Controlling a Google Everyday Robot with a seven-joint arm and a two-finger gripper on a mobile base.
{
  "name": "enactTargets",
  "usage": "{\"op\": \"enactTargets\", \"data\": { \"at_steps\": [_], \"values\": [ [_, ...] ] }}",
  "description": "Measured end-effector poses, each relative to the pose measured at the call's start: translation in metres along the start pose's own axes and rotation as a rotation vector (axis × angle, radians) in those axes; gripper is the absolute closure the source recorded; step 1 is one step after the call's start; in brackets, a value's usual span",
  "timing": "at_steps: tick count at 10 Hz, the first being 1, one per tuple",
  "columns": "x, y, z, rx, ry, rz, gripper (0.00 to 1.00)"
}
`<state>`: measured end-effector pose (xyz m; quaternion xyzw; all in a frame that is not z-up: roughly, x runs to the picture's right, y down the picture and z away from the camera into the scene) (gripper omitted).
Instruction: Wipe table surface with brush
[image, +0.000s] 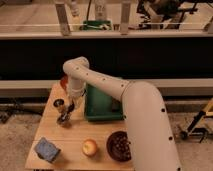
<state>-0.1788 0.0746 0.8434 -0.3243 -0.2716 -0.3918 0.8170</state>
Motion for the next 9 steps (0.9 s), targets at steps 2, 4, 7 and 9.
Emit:
{"op": "enactTargets", "data": {
  "at_steps": [2, 4, 7, 9],
  "values": [
    [-0.003, -0.013, 0.006, -0.007, 0.013, -0.005, 1.00],
    [-0.005, -0.022, 0.012, -0.018, 0.016, -0.008, 1.00],
    [-0.007, -0.025, 0.017, -0.027, 0.013, -0.019, 1.00],
    [-0.018, -0.026, 0.019, -0.031, 0.016, -0.045, 1.00]
  ]
}}
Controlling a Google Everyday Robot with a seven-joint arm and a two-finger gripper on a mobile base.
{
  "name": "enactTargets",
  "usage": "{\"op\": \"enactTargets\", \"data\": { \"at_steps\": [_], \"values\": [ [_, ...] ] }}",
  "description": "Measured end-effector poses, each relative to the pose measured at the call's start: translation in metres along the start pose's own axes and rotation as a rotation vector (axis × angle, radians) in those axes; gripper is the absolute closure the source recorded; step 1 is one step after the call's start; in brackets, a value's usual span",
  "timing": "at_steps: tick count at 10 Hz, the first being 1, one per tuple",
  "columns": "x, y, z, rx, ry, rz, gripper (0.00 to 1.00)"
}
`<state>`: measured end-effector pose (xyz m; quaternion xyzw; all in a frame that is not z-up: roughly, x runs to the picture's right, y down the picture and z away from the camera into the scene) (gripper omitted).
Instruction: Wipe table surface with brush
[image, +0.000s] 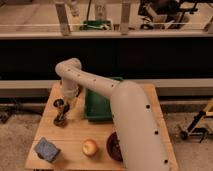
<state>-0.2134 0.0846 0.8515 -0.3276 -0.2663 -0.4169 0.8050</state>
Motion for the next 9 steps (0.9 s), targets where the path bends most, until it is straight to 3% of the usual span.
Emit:
{"op": "enactTargets", "data": {
  "at_steps": [6, 9],
  "values": [
    [-0.040, 0.016, 0.005, -0.019, -0.057, -0.099, 1.00],
    [-0.054, 0.039, 0.006, -0.051, -0.049, -0.137, 1.00]
  ]
}}
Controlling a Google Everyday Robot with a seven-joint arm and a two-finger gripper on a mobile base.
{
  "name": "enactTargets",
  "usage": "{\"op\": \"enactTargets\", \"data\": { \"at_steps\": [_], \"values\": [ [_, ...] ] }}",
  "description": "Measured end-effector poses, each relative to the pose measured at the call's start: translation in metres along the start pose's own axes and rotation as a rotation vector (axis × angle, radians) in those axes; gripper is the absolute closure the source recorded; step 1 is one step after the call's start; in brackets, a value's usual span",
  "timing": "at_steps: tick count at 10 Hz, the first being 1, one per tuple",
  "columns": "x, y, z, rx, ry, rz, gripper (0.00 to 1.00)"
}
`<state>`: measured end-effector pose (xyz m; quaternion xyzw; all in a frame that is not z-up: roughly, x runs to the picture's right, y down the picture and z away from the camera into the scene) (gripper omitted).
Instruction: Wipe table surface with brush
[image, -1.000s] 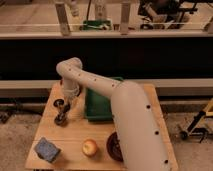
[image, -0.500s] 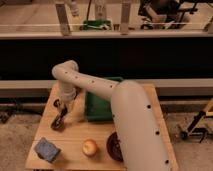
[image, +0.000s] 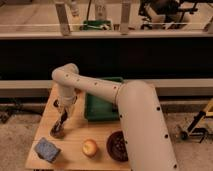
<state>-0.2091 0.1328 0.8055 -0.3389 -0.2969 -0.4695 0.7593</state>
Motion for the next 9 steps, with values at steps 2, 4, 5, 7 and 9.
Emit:
{"op": "enactTargets", "data": {
  "at_steps": [2, 4, 5, 7, 9],
  "values": [
    [-0.006, 0.017, -0.002, -0.035, 0.045, -0.018, 1.00],
    [0.001, 0.042, -0.008, -0.071, 0.105, -0.022, 1.00],
    [0.008, 0.055, -0.013, -0.089, 0.133, -0.021, 1.00],
    [0.018, 0.058, -0.017, -0.105, 0.154, -0.028, 1.00],
    [0.033, 0.047, -0.021, -0.122, 0.182, -0.036, 1.00]
  ]
}}
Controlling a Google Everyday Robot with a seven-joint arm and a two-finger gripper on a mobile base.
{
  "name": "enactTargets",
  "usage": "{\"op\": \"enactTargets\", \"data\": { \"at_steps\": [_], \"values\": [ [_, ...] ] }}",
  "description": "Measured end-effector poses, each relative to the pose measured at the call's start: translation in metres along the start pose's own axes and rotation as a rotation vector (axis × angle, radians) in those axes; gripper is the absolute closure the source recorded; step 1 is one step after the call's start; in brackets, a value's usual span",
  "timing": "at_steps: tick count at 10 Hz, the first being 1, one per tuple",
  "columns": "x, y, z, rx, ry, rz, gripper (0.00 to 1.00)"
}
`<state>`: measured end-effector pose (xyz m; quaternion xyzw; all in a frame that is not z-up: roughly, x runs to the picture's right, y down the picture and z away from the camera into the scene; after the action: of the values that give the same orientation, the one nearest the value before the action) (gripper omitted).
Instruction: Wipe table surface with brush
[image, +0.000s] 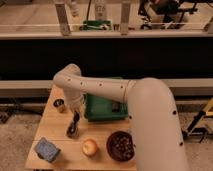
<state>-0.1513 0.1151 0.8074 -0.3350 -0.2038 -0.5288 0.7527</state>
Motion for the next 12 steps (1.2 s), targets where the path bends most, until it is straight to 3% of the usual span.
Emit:
{"op": "enactTargets", "data": {
  "at_steps": [3, 6, 12],
  "values": [
    [0.020, -0.019, -0.001, -0.009, 0.014, -0.003, 1.00],
    [0.038, -0.041, -0.007, 0.019, -0.003, -0.002, 1.00],
    [0.019, -0.099, -0.014, 0.058, -0.047, -0.070, 1.00]
  ]
}}
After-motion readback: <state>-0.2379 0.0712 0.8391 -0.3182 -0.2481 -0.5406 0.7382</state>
